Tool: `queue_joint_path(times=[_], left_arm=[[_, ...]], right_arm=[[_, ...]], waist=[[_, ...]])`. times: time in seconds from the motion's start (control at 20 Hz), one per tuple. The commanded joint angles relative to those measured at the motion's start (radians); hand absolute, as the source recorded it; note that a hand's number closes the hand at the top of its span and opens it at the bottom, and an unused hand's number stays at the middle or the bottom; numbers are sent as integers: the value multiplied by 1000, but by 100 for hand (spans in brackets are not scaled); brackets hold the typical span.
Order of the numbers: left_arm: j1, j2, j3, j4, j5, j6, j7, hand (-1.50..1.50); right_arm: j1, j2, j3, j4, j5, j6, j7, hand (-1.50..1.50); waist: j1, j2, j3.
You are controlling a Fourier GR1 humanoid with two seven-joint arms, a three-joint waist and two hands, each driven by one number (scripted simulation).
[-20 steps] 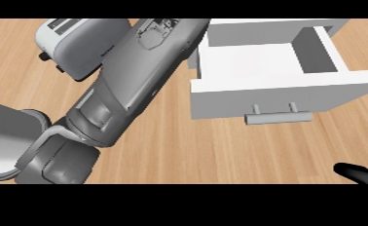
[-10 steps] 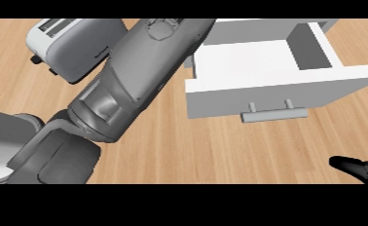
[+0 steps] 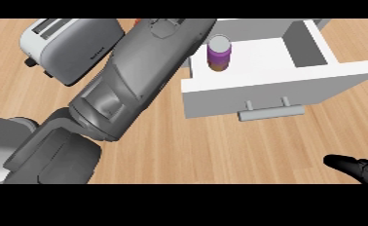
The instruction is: Pick up the can, place it into the drawer and close the drawer
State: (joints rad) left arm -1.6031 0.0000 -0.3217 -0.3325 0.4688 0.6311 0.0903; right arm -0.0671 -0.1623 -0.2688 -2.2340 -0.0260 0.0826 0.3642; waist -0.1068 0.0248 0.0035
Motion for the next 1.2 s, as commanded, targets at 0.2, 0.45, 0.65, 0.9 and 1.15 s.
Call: queue_joint_path(times=[0.2, 0.45, 0.65, 0.9, 1.15], left_arm=[[-17, 0, 25, 28, 70, 10, -46, -150], [4, 0, 23, 10, 123, 21, -79, -150], [-7, 0, 40, 13, 145, 8, -112, -150], [-22, 0, 14, 19, 144, 35, -107, -150], [-51, 0, 24, 54, 119, 13, -101, -150]], right_arm=[[-83, -107, 17, 43, 89, 57, -63, -150], [-123, -137, 134, 80, 281, 59, -120, -150], [-187, -163, 200, 188, 440, 32, -148, -150], [-195, -162, 297, 346, 615, -21, -255, -150], [-304, -146, 359, 537, 741, -72, -269, -150]], waist=[[11, 7, 0], [11, 9, -1], [41, 8, -2], [59, 0, -1], [90, -6, -2]])
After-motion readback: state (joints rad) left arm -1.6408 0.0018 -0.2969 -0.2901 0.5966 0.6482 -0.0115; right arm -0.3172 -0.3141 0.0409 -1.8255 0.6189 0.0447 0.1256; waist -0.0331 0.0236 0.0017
